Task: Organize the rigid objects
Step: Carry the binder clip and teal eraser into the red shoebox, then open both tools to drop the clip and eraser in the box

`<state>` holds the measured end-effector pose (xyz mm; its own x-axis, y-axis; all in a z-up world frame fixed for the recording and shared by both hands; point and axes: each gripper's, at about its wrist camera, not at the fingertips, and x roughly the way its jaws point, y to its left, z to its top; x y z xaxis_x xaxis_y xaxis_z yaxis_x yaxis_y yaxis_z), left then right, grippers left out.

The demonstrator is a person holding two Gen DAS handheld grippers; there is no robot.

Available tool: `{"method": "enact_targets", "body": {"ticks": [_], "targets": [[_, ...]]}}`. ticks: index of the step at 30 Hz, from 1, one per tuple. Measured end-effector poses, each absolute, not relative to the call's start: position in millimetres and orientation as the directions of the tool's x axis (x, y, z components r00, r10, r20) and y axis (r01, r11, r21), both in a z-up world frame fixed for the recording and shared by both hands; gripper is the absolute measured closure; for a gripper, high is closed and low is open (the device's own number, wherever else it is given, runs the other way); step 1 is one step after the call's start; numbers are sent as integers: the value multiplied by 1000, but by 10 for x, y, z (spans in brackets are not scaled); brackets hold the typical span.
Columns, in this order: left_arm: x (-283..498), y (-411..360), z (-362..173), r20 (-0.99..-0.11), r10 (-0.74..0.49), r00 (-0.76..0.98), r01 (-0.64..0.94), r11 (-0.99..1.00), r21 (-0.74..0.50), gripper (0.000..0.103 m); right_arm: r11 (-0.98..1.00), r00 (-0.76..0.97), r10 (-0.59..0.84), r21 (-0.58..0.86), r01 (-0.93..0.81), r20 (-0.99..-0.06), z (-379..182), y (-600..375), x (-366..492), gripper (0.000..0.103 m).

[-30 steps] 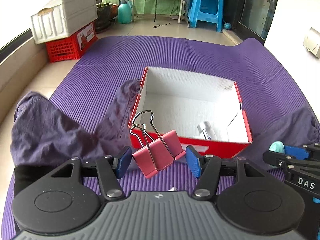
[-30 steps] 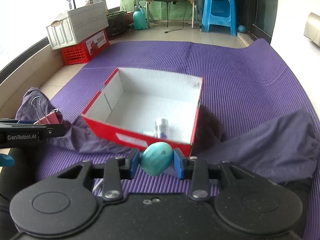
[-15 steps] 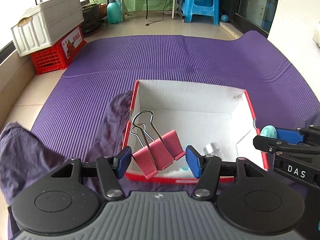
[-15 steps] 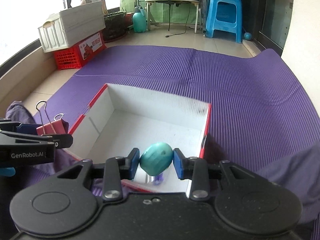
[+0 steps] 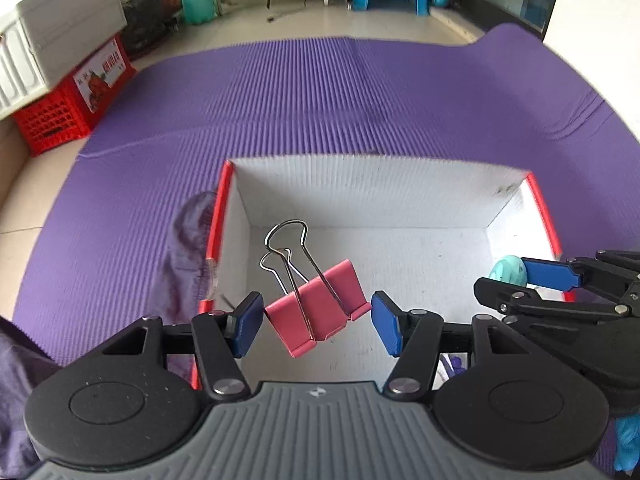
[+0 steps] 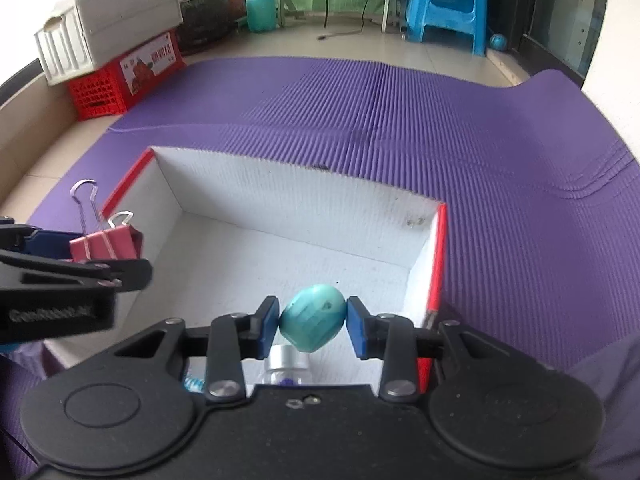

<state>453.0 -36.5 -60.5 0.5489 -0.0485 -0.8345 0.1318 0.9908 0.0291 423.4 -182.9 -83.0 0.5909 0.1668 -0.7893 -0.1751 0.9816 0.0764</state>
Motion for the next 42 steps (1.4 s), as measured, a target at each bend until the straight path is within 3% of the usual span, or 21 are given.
{"method": "enact_targets", "body": {"ticks": [14, 29, 42], "targets": [[4942, -498, -1152, -889, -34, 456, 182, 982, 55, 44, 986, 494, 89, 4, -169, -865, -1361, -1634, 4680, 68], [5196, -512, -1476, -936, 1, 351, 162, 985, 62, 43, 984, 411, 76, 2, -178, -908, -1516, -1589, 4732, 67], [5142, -498, -1426, -941, -17, 339, 141, 989, 33, 43, 975, 437, 102, 2, -224, -894, -1436, -1580, 4676, 52]]}}
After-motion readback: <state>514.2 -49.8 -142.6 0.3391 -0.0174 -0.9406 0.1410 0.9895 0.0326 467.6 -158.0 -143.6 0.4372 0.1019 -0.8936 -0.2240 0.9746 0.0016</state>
